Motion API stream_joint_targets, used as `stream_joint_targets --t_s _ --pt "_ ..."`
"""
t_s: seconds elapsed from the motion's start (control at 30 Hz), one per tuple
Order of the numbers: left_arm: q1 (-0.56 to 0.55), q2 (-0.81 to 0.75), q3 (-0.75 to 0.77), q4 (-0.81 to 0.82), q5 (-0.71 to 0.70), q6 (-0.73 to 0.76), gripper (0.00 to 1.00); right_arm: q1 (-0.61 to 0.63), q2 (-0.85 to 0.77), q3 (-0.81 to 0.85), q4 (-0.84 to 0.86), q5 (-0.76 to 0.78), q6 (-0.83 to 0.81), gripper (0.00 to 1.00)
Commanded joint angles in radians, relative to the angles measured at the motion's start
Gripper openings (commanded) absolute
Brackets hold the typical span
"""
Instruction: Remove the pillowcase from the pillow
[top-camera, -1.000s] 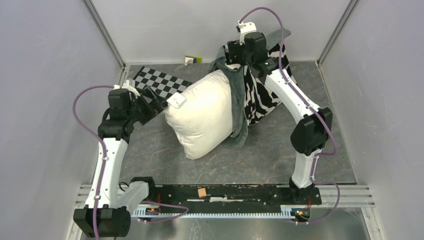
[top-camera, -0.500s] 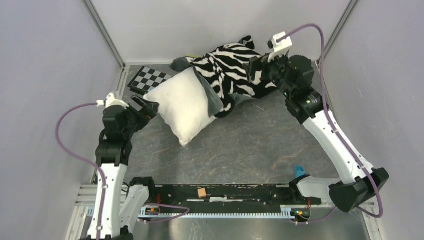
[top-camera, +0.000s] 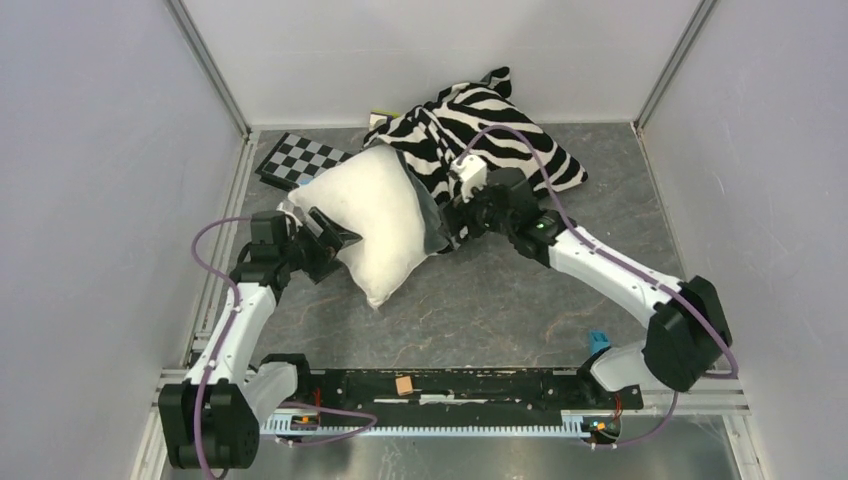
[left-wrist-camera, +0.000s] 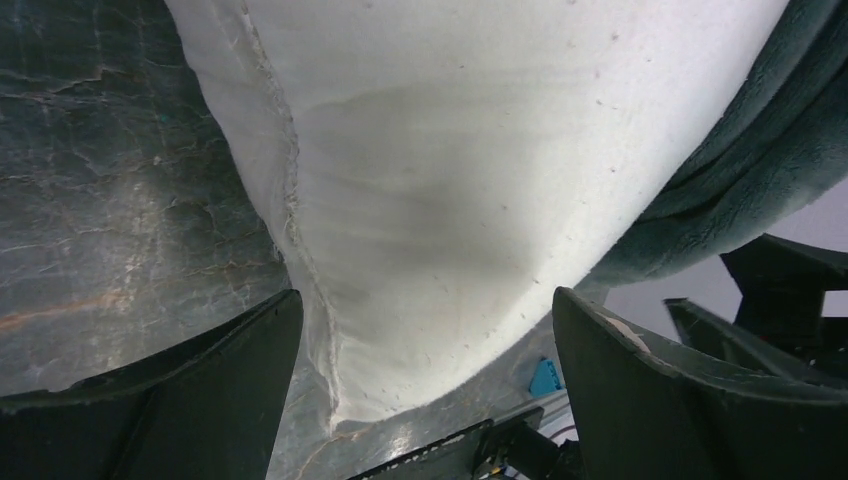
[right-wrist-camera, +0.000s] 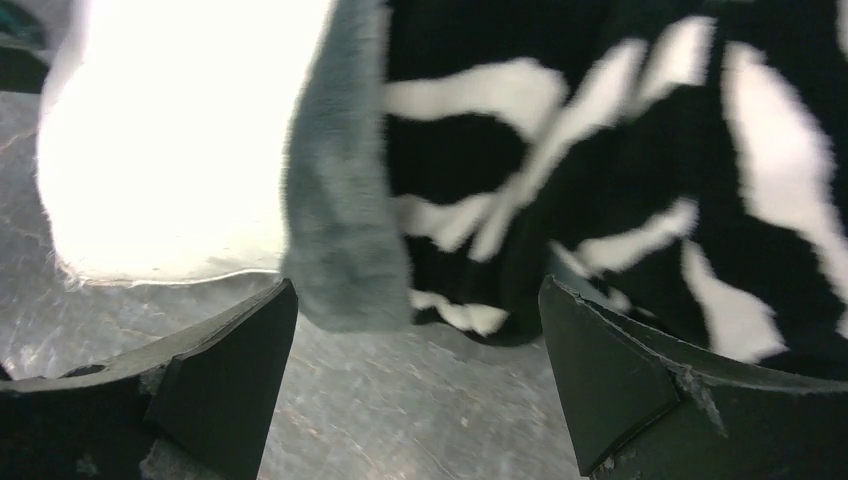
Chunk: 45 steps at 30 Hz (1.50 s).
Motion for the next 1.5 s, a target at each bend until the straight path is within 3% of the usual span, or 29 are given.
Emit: stream_joint_targets --t_s 0.0,0.13,0.47,0.67,0.73,0.83,0.9,0.97,1.03,1.1,1.27,1.47 --pt "-0.035 0.052 -0.035 0.19 0.093 -0.099 1.0 0.066 0.094 0.109 0.05 0.056 -0.014 0.98" --pt "-0.058 0.103 -0.054 0.277 0.1 -0.147 1.0 0.101 0.2 0.2 0.046 0.133 -0.005 0.98" --pt "-0.065 0.181 -0.061 0.306 0.027 -0.166 1.0 0.102 0.317 0.272 0.044 0.624 0.034 0.98" --pt "-0.066 0.197 -0.061 0.303 -0.044 -0.153 1.0 0.053 0.306 0.243 0.071 0.703 0.05 0.96" --pt "-0.066 0.222 -0.055 0.306 -0.072 -0.143 1.0 0.038 0.297 0.227 0.081 0.724 0.047 0.93" --pt "-0.066 0.278 -0.05 0.325 -0.08 -0.139 0.99 0.026 0.3 0.22 0.096 0.693 0.013 0.71" --pt "-0.065 0.313 -0.059 0.384 -0.047 -0.152 0.87 0.026 0.306 0.219 0.112 0.595 -0.02 0.46" --pt "-0.066 0.337 -0.054 0.411 -0.027 -0.152 0.6 0.029 0.31 0.227 0.104 0.501 -0.046 0.17" --pt "-0.065 0.337 -0.035 0.405 -0.04 -0.128 0.36 0.037 0.299 0.232 0.079 0.477 -0.05 0.05" --pt "-0.066 0.322 -0.018 0.375 -0.059 -0.104 0.22 0.053 0.26 0.198 0.077 0.483 -0.058 0.01" --pt "-0.066 0.316 0.011 0.336 -0.017 -0.06 0.03 0.1 0.052 0.047 0.071 0.489 -0.041 0.0" --pt "-0.079 0.352 0.041 0.314 0.032 -0.038 0.02 0.272 -0.206 -0.065 0.023 0.518 0.018 0.0"
